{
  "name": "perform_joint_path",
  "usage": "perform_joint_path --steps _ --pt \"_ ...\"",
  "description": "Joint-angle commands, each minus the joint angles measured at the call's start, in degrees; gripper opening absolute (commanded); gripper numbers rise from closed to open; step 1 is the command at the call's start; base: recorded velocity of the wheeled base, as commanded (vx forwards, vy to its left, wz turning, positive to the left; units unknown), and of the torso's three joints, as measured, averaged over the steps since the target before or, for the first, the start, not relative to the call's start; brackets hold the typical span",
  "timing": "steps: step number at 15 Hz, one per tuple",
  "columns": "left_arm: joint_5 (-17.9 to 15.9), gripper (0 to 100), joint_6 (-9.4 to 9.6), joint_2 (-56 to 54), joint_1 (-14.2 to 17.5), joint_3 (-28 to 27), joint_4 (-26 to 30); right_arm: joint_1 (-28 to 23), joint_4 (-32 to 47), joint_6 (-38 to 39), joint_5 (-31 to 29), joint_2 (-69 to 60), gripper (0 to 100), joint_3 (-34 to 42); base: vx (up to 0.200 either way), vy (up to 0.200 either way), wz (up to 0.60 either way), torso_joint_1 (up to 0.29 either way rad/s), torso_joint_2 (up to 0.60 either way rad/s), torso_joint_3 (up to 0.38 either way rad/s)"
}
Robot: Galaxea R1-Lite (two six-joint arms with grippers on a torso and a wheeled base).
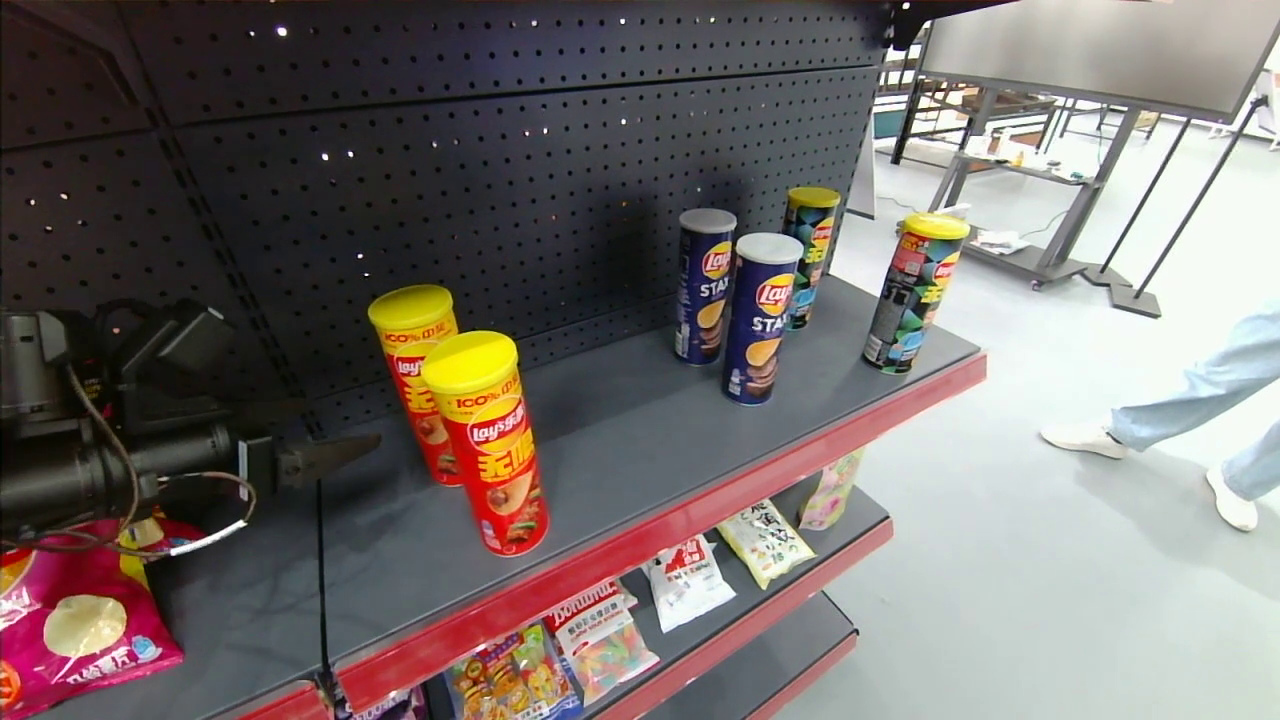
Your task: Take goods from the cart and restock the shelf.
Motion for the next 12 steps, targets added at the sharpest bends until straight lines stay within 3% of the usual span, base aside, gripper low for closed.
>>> perform_joint_path --steps 1,2,6,7,9,12 --pt "2.4 100 0.32 -10.1 1.8 3.5 5.1 0.0 0.0 0.0 0.0 0.0 100 0.0 0.0 0.0 0.0 0.0 0.0 0.0" --pt "3.7 100 0.41 -12.5 2.0 4.3 6.9 0.0 0.0 0.0 0.0 0.0 100 0.0 0.0 0.0 0.0 0.0 0.0 0.0" --pt "10.2 100 -0.21 -34.3 3.6 8.4 23.7 0.0 0.0 0.0 0.0 0.0 100 0.0 0.0 0.0 0.0 0.0 0.0 0.0" --pt "10.5 100 -0.21 -35.7 3.7 8.6 24.7 0.0 0.0 0.0 0.0 0.0 100 0.0 0.0 0.0 0.0 0.0 0.0 0.0" --pt "13.8 100 -2.49 -50.8 3.3 9.0 34.4 0.0 0.0 0.0 0.0 0.0 100 0.0 0.0 0.0 0.0 0.0 0.0 0.0" --pt "13.9 100 -5.83 -64.3 3.6 10.1 39.3 0.0 0.0 0.0 0.0 0.0 100 0.0 0.0 0.0 0.0 0.0 0.0 0.0"
